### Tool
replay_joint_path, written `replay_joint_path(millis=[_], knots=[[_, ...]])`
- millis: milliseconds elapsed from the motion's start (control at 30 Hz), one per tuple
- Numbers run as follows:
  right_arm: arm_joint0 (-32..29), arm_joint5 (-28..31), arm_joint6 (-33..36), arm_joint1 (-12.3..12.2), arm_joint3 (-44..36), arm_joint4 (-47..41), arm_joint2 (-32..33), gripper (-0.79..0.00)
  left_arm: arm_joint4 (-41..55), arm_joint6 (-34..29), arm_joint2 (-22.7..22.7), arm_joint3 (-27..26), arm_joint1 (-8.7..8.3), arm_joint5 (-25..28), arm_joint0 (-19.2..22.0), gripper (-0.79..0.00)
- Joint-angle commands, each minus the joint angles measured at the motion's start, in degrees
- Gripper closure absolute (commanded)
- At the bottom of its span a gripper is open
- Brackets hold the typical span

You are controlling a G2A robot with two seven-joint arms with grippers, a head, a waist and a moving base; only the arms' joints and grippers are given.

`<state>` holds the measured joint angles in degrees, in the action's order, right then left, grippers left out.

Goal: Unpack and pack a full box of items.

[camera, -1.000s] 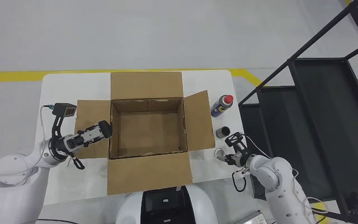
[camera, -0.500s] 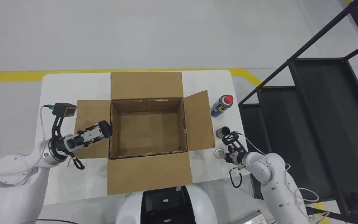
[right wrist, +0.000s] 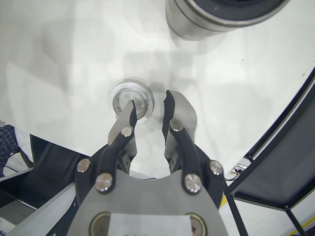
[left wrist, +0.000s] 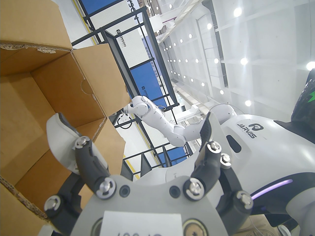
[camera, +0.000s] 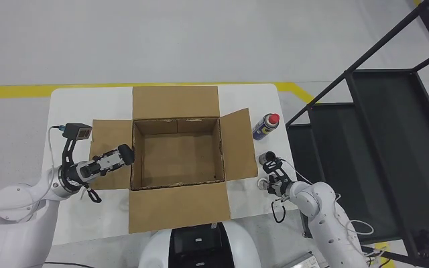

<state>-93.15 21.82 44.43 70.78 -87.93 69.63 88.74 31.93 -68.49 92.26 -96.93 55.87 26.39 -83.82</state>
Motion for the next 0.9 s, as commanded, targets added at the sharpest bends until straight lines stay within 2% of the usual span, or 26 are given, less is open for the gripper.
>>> replay_joint_path(millis=[0, 33, 233, 367, 700, 867], knots=[[0.2, -0.3, -0.1, -0.1, 0.2, 0.1, -0.3, -0.065, 0.0, 0.0, 0.0, 0.0, 0.0, 0.0, 0.0, -0.785], [0.2, -0.4, -0.1, -0.1, 0.2, 0.0, -0.4, 0.0, 0.0, 0.0, 0.0, 0.0, 0.0, 0.0, 0.0, -0.785], [0.3, -1.0, -0.8, -0.3, -0.3, -0.3, -0.5, 0.0, 0.0, 0.0, 0.0, 0.0, 0.0, 0.0, 0.0, -0.785], [-2.0, -1.0, -1.7, -0.8, -4.0, -1.7, 1.9, 0.0, 0.0, 0.0, 0.0, 0.0, 0.0, 0.0, 0.0, -0.785], [-15.9, 2.5, -4.4, -1.9, -26.5, -11.2, 14.3, 0.0, 0.0, 0.0, 0.0, 0.0, 0.0, 0.0, 0.0, -0.785], [-19.6, 4.5, -14.1, -2.0, -35.5, -10.6, 17.7, 0.0, 0.0, 0.0, 0.0, 0.0, 0.0, 0.0, 0.0, -0.785]])
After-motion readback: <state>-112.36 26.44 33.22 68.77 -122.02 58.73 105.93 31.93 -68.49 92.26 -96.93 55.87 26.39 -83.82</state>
